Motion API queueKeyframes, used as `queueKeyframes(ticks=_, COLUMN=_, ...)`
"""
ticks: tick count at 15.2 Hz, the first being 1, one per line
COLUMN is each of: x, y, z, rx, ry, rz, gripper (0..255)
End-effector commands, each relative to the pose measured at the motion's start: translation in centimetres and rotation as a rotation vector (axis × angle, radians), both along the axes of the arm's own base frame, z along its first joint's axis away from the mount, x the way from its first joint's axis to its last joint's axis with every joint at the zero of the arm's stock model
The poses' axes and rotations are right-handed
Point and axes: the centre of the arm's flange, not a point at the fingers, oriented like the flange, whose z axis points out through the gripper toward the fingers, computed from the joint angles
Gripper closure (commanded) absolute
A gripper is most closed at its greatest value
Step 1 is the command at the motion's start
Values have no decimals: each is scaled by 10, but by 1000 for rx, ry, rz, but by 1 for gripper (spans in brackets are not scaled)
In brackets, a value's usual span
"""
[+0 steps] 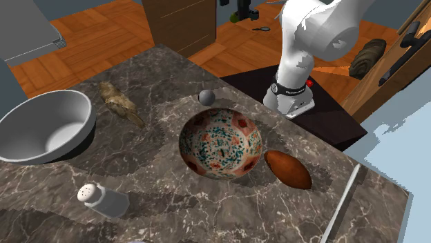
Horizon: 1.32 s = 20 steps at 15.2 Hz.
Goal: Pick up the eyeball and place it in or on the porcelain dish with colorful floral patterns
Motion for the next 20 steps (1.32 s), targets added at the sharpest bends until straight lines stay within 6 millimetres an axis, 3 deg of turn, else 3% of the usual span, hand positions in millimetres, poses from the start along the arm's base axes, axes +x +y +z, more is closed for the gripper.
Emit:
queueKeyframes(ticks=1, x=0, y=0, z=0, rx=0, ry=0, rz=0, gripper=0)
queueKeyframes(ticks=8, x=6, y=3, z=-86, rx=64, ry=-147, rz=2, gripper=0)
queueKeyframes(ticks=15, x=25, y=12, z=-169, rx=128, ry=-294, rz=4, gripper=0)
queueKeyframes(ticks=20, x=31, y=17, z=-199, rx=135, ry=-310, rz=5, gripper=0)
